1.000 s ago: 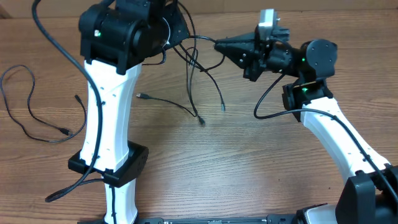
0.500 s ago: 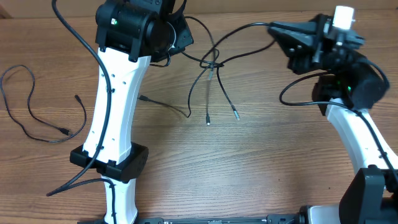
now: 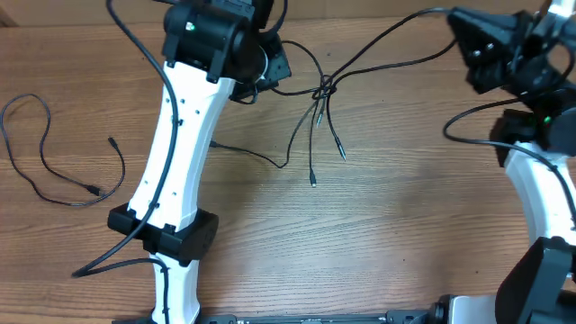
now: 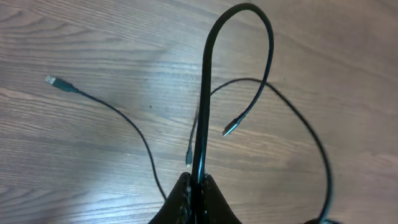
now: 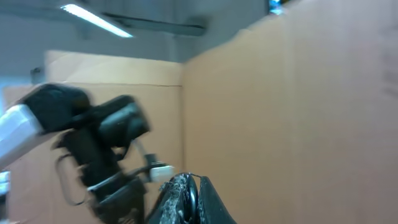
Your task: Untangle cables
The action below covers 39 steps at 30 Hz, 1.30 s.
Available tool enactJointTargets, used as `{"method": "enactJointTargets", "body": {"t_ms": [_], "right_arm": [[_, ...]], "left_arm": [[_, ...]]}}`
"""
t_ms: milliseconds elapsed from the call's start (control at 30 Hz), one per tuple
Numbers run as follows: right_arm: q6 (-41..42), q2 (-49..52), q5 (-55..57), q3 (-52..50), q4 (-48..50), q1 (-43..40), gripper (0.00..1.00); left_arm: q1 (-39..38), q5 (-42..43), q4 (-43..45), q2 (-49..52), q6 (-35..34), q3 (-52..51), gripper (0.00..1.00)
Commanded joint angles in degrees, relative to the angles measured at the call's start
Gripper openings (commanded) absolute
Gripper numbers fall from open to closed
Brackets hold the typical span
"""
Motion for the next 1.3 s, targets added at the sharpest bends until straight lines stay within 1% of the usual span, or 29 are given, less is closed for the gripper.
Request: {"method": "enactJointTargets", "body": {"t_ms": [0, 100, 200, 267, 333, 367, 467, 500, 567, 667, 867, 1067, 1133, 1233, 1267], "right_arm": [[-4.4, -0.5, 2.3, 0.2, -7.5, -4.0, 0.04], [-11.5, -0.5, 2.3, 0.2, -19.1, -6.1, 0.04], [-19.4, -0.5, 2.3, 0.2, -30.4, -7.7, 0.04], [-23.7, -0.5, 2.3, 0.2, -36.6, -8.5, 0.04], [-26.3, -0.5, 2.3, 0.2, -41.5, -8.8, 0.04], [-27.2, -0.5, 2.3, 0.2, -43.5, -8.7, 0.13], [-29.3, -0.5, 2.3, 0.2, -49.8, -8.7, 0.45], [-29.8, -0.5, 2.3, 0.2, -51.7, -8.7, 0.5], [-29.8, -0.5, 2.3, 0.2, -55.9, -8.7, 0.56], [-29.8, -0.5, 1.7, 0.2, -61.7, -8.7, 0.58], [-29.8, -0.5, -2.9, 0.1, -70.2, -8.7, 0.66], [-29.8, -0.5, -11.2, 0.1, -78.9, -8.0, 0.67], [-29.9, -0.5, -11.9, 0.1, -82.8, -7.2, 0.67], [-33.5, -0.5, -11.9, 0.1, -89.5, -5.2, 0.68], [-35.3, -0.5, -11.9, 0.1, -92.0, -4.1, 0.7]], "left_arm": [[-1.4, -0.1, -0.2, 0.1, 3.0, -0.8, 0.04], [-2.5, 0.8, -0.2, 0.1, 5.2, -0.8, 0.04], [-3.6, 3.2, -0.2, 0.1, 9.6, -0.8, 0.04], [-4.2, 5.0, -0.2, 0.1, 12.3, -0.8, 0.04], [-4.5, 6.4, -0.2, 0.1, 13.0, -0.8, 0.04], [-4.5, 7.4, -0.2, 0.1, 13.0, -0.8, 0.04], [-4.5, 10.5, 0.5, 0.1, 13.0, -0.8, 0.04], [-4.5, 11.5, 0.7, 0.1, 13.0, -0.8, 0.04], [-4.5, 13.8, 1.2, 0.1, 12.9, -0.8, 0.04], [-4.4, 15.8, 1.7, 0.1, 13.0, -0.8, 0.04], [-4.4, 15.9, 2.6, 0.1, 12.9, -0.8, 0.04], [-4.4, 15.8, 3.8, 0.1, 12.9, -0.8, 0.04], [-4.4, 15.9, 5.2, 0.1, 12.2, -0.8, 0.04], [-4.4, 15.9, 7.9, 0.1, 10.2, -0.8, 0.04], [-4.4, 15.8, 8.7, 0.1, 10.1, -0.8, 0.04]]}}
